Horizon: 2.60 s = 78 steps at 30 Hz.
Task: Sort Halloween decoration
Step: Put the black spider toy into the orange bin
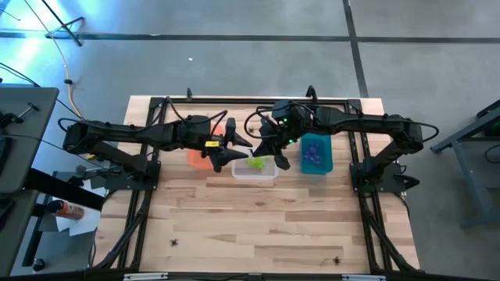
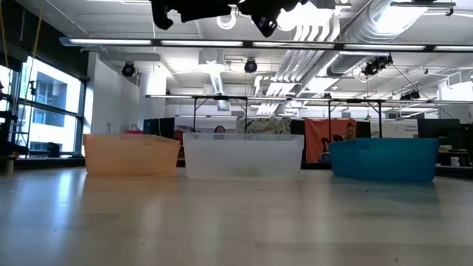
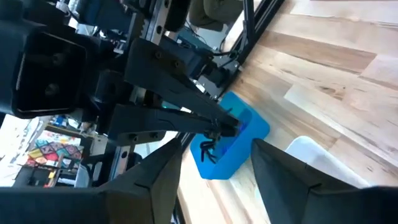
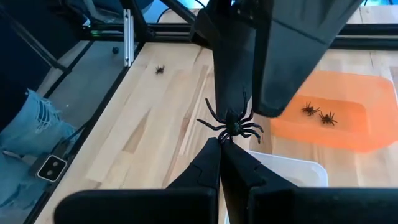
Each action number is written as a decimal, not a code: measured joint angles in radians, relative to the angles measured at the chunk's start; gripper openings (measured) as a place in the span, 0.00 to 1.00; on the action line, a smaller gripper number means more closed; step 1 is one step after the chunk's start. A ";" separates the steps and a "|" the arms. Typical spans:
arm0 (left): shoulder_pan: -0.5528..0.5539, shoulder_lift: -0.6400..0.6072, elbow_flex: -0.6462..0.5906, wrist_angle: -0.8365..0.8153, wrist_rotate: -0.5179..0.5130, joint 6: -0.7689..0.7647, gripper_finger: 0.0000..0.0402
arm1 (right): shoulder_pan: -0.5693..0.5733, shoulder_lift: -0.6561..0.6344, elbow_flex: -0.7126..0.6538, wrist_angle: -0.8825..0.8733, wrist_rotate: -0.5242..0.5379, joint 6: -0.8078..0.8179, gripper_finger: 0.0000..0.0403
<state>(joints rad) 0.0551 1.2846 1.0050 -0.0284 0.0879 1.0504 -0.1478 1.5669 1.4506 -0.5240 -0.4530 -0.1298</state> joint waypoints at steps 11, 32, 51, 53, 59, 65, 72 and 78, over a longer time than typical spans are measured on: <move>-0.004 0.006 0.000 0.032 0.004 0.000 0.26 | 0.000 0.000 0.000 0.009 -0.020 0.033 0.00; -0.023 0.053 -0.001 0.065 0.002 0.009 0.11 | 0.000 -0.002 -0.002 0.004 -0.030 0.063 0.00; -0.014 -0.040 0.000 -0.211 -0.243 -0.242 0.00 | -0.095 -0.003 0.309 -0.509 0.328 0.125 0.57; 0.008 -0.079 -0.004 -0.293 -0.260 -0.383 0.00 | -0.108 -0.004 0.305 -0.555 0.325 0.133 0.63; 0.083 -0.241 -0.169 -0.444 -0.310 -0.788 0.00 | -0.113 -0.078 0.122 -0.561 0.321 0.168 0.67; 0.184 -0.314 -0.376 -0.562 -0.209 -1.259 0.00 | -0.113 -0.211 -0.162 -0.345 0.273 0.330 0.67; 0.342 -0.133 -0.278 -0.602 -0.019 -1.052 0.00 | -0.099 -0.247 -0.333 -0.072 0.247 0.464 0.67; 0.384 0.030 -0.224 -0.659 -0.019 -0.718 0.00 | -0.071 -0.238 -0.336 -0.005 0.247 0.465 0.67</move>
<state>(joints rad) 0.4393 1.3142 0.7806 -0.6877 0.0689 0.3323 -0.2189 1.3293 1.1145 -0.5286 -0.2056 0.3347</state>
